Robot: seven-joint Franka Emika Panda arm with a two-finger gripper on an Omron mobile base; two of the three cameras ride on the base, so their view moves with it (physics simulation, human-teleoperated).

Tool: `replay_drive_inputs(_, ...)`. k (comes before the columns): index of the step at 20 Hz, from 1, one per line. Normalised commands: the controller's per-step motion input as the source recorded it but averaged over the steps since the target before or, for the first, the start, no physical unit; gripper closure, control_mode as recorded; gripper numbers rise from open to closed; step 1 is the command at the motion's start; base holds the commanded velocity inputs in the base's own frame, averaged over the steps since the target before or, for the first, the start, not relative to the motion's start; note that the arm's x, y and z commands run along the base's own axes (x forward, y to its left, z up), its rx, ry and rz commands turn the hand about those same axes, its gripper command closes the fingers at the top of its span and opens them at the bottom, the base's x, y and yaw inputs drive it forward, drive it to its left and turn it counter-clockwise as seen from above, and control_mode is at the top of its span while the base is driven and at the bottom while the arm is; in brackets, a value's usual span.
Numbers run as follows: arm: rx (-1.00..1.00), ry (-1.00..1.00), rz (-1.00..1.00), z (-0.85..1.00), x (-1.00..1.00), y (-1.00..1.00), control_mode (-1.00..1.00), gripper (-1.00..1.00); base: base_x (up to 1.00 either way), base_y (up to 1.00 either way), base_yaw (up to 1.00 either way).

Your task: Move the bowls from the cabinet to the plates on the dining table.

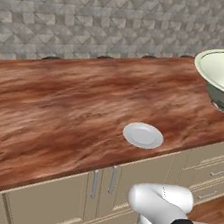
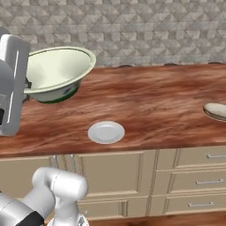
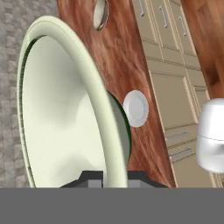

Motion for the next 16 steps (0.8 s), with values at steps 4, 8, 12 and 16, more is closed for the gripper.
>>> replay_drive_inputs(4, 0.0, 0.0, 0.0, 0.0, 0.0, 0.0, 1.0, 1.0, 0.62, -0.02, 0.0)
replay_drive_inputs(8, 0.0, 0.0, 0.0, 0.0, 0.0, 0.0, 1.0, 1.0, 0.62, -0.05, 0.01)
replay_drive_inputs(12, 0.0, 0.0, 0.0, 0.0, 0.0, 0.0, 1.0, 1.0, 0.62, -0.07, 0.03)
replay_drive_inputs(16, 0.0, 0.0, 0.0, 0.0, 0.0, 0.0, 1.0, 1.0, 0.62, -0.1, 0.04)
